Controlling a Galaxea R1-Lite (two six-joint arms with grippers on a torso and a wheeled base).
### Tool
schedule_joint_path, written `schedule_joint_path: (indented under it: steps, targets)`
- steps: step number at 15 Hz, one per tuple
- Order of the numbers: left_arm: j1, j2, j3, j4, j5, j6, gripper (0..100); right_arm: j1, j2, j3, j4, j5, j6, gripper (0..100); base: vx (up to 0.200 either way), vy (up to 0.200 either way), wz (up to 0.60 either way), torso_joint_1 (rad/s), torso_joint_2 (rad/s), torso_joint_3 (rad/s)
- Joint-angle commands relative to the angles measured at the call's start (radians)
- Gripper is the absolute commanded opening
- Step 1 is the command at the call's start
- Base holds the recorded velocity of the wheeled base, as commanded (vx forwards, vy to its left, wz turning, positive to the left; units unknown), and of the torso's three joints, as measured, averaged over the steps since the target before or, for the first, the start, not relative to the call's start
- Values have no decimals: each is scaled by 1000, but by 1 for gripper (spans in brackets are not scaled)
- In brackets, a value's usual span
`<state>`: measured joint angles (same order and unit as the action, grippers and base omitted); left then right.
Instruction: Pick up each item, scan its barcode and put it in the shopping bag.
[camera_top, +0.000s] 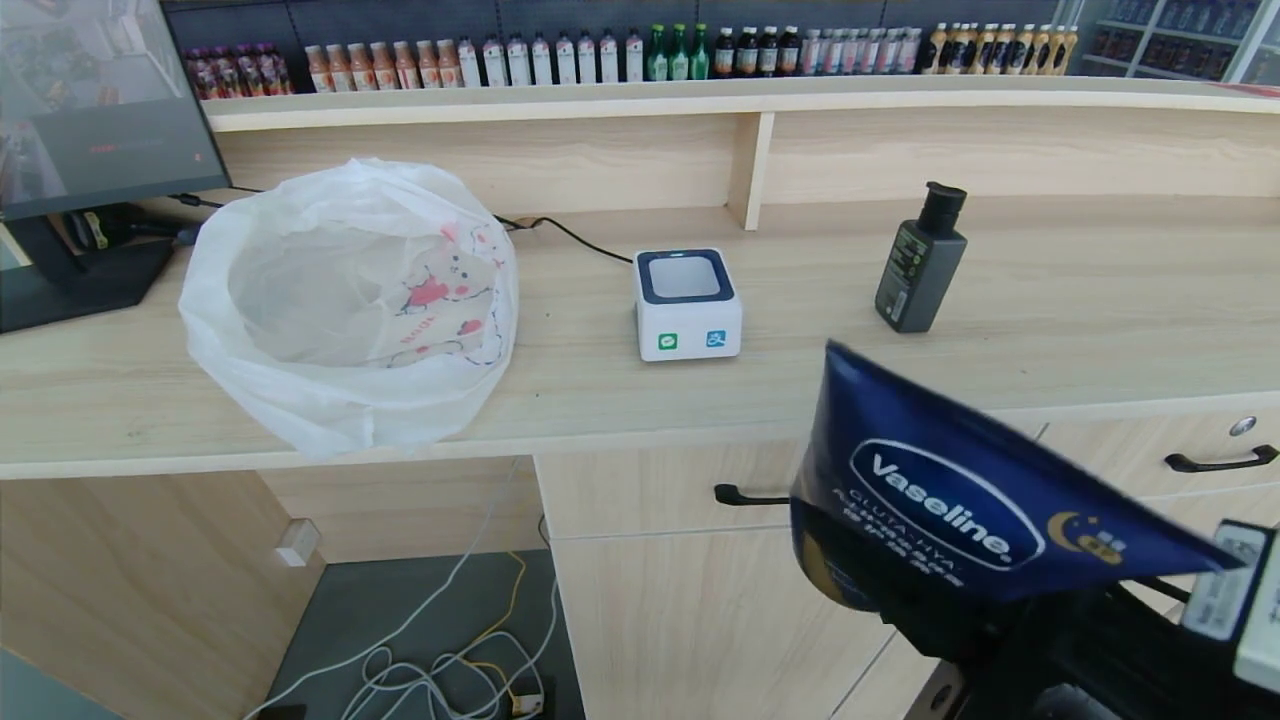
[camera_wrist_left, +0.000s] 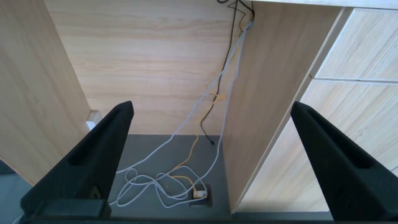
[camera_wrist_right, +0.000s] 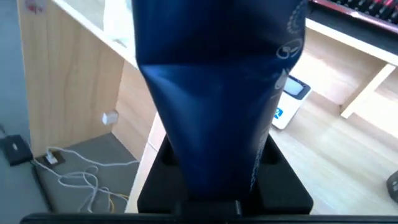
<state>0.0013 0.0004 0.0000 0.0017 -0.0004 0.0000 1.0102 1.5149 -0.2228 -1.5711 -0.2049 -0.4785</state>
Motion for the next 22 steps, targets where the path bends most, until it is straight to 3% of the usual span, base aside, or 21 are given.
schedule_joint_path:
  steps: [1,4,7,11,14,18,22]
  targets:
    - [0,0,0,0,0,0,100,-21,-22,-95,0,-7,87,0,0,0,0,0,0,0]
    - [0,0,0,0,0,0,100,-130,-10,-178,19,-4,363,0,0,0,0,0,0,0]
    - [0,0,0,0,0,0,100,-297,-9,-222,31,41,495,0,0,0,0,0,0,0]
    - [0,0,0,0,0,0,100,-329,11,-245,29,71,586,0,0,0,0,0,0,0]
    - [0,0,0,0,0,0,100,-334,71,-273,29,65,595,0,0,0,0,0,0,0]
    - [0,0,0,0,0,0,100,-426,79,-274,29,44,515,0,0,0,0,0,0,0]
    - [-1,0,0,0,0,2,100,-440,76,-310,31,53,442,0,0,0,0,0,0,0]
